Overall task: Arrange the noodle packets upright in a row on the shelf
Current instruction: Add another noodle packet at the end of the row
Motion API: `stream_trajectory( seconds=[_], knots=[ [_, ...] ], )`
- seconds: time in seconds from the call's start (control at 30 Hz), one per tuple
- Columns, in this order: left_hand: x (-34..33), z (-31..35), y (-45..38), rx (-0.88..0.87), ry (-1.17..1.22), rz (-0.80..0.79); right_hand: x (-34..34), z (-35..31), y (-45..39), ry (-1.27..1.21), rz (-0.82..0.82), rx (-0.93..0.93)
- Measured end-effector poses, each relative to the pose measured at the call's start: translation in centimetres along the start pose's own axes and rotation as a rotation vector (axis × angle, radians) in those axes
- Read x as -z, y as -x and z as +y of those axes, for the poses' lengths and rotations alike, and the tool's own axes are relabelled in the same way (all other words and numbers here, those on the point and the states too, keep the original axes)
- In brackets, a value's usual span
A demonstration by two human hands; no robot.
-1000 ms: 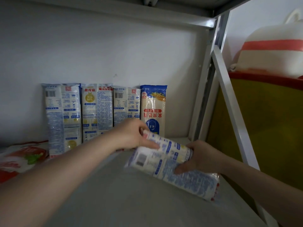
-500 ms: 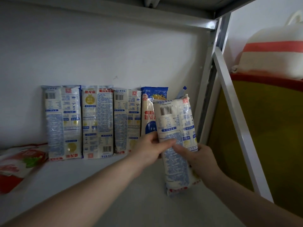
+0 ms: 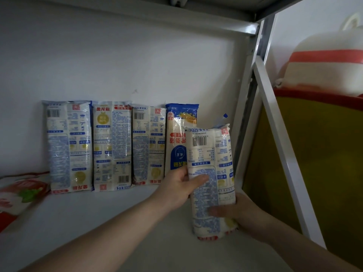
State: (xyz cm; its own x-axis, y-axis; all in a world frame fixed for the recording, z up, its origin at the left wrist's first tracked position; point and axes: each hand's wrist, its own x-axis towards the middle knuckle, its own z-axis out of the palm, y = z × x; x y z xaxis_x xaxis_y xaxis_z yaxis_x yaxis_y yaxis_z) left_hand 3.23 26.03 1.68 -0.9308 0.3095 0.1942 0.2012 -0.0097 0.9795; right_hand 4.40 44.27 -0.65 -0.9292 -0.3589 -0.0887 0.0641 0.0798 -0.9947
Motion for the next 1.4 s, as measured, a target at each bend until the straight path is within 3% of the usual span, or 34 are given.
stream_trajectory(
  seconds=[0.2,0.4,0.67,0.87,1.2,1.4],
  knots=[
    [-1.2,-2.8,0.8,0.092,-0.217,-0.086,1.1,1.1,-1.2,-0.192,-0.012,0.009],
    [-1.0,-2.8,-2.7,0.086,-0.142,0.028,2.6,-0.3,-3.7,-0.195,0.102,0.041],
    [-1.4,-3.6,-7.6,0.086,-0.160,0.070,7.2,-3.2,-6.4,-0.121,0.018,-0.076],
    [-1.8,-3.5,-10.0,0.006,-0.135,0.153,8.3,-3.7,-9.4,-0.087,0.187,-0.016],
    [-2.2,-3.6,-11.8,-0.114,-0.455,0.217,8.6,-3.4,-12.8,-0.076,0.282,0.077],
    [-2.8,-3.6,-12.5,-0.060,-0.744,0.284,8.6,-3.1,-14.5,-0.057,0.299,0.065]
  ],
)
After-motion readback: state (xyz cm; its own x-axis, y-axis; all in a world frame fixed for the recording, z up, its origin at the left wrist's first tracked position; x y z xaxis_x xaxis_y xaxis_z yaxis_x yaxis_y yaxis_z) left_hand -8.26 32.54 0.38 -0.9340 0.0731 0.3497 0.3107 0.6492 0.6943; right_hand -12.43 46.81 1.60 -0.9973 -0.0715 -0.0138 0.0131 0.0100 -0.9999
